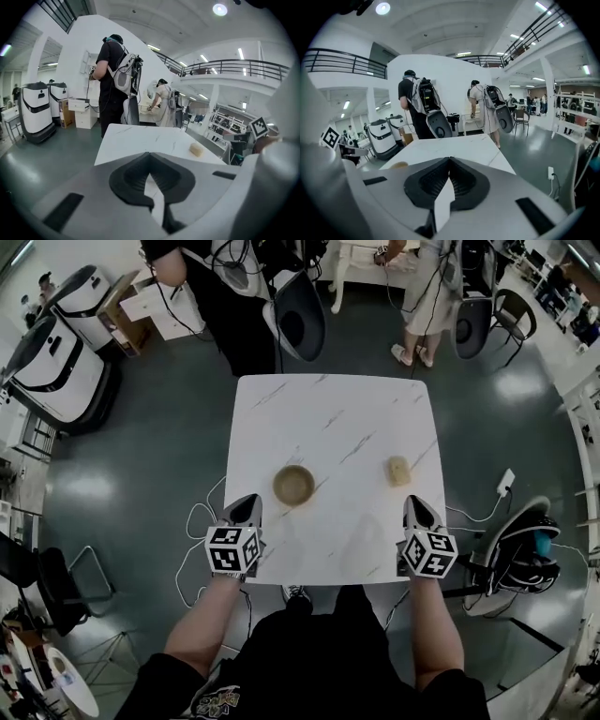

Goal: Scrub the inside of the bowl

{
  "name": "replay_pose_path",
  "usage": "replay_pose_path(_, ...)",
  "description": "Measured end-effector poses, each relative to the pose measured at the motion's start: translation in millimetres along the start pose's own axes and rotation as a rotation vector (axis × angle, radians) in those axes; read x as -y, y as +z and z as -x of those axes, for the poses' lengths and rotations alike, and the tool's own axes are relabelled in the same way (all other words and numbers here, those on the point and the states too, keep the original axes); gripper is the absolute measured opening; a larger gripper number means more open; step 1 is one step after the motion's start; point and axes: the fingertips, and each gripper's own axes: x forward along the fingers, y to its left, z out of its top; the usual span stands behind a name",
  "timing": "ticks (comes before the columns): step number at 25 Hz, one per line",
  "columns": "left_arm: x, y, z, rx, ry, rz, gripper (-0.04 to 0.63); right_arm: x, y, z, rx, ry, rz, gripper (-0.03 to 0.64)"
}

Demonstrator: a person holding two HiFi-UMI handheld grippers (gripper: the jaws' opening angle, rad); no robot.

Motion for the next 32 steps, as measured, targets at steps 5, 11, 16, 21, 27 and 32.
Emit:
replay_pose_path(5, 45.6, -1.8, 37.5, 0.01, -0.126, -0.02, 0.006, -48.0, 6.7, 48.0, 0.06, 0.07, -0.042, 0.021)
replay_pose_path(11, 99.5, -24.7, 78.4, 0.011, -0.2, -0.006, 0.006, -84.6, -1.1, 99.6, 0.082, 0.172, -0.029, 0.021)
replay_pose_path(16, 147.6, -47.4, 110.2, 0.015, -0.206, -0.005, 0.006, -87.7, -21.9, 138.0, 0.069, 0.25, -0.046, 0.021)
replay_pose_path(21, 201.6, -76.3, 135.8, 0.029, -0.172, 0.043, 0.006, -90.4, -48.4, 186.3, 0.012, 0.365, 0.037, 0.021)
replay_pose_path(27, 253.3, -101.6, 159.3, 0.066, -0.14, 0.069, 0.006, -78.7, -72.4, 232.6, -0.004, 0.443, 0.112, 0.021)
replay_pose_path(32, 281.4, -122.0, 166.8, 0.056, -0.127, 0.095, 0.006, -65.6, -95.3, 249.1, -0.035, 0.489, 0.102, 0.021)
